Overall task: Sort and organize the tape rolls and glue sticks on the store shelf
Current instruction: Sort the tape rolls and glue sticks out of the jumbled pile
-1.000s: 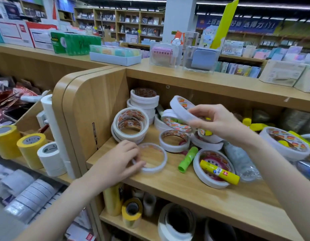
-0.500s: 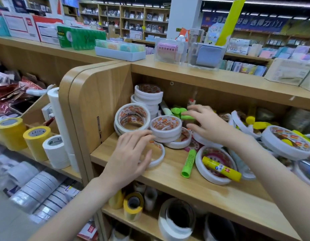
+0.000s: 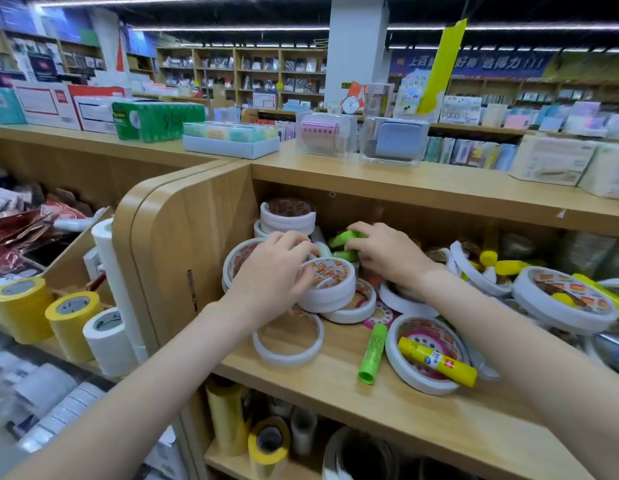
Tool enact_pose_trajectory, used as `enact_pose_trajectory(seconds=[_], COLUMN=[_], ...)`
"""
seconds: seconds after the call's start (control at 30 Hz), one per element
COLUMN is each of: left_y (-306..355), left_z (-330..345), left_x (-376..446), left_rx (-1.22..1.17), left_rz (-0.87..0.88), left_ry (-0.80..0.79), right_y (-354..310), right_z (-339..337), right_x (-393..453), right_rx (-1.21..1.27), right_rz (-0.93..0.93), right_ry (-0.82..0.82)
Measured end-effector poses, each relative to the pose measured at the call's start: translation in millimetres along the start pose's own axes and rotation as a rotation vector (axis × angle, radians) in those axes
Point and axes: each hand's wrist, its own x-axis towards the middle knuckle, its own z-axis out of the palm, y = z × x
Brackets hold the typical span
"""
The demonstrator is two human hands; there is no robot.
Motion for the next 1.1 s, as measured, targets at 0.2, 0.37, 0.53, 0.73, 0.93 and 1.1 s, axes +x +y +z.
enact_pose_trajectory(seconds=[0.2,0.37,0.53,0.73,0.93,1.1], left_y=[-2,9,15,5,-5,-5], left_z=[-7,22,49,49,51,52], left_x=[46,96,126,145,142,144], left_rx=[0.031,0.295,0.417,0.41,0.548,0.574], left_rz=[-0.008,0.238,0.163,0.176,0.353,0.371], left_ry=[-0.188,-0.513,-0.885,-1.058,-1.005,-1.057], right_y=[14,22,30,32,33,30], right_z=[-34,-47,-51,-40,-37,-32], right_x=[-18,-69,-93,-96,-98,-96], right_rx=[0.206,0.396,0.586,0.605,0.604,0.616], right_rz=[0.101,0.188,0.277,0.303,0.279,0.291], right_ry=[0.197,0.203,0.232,0.229,0.234,0.269])
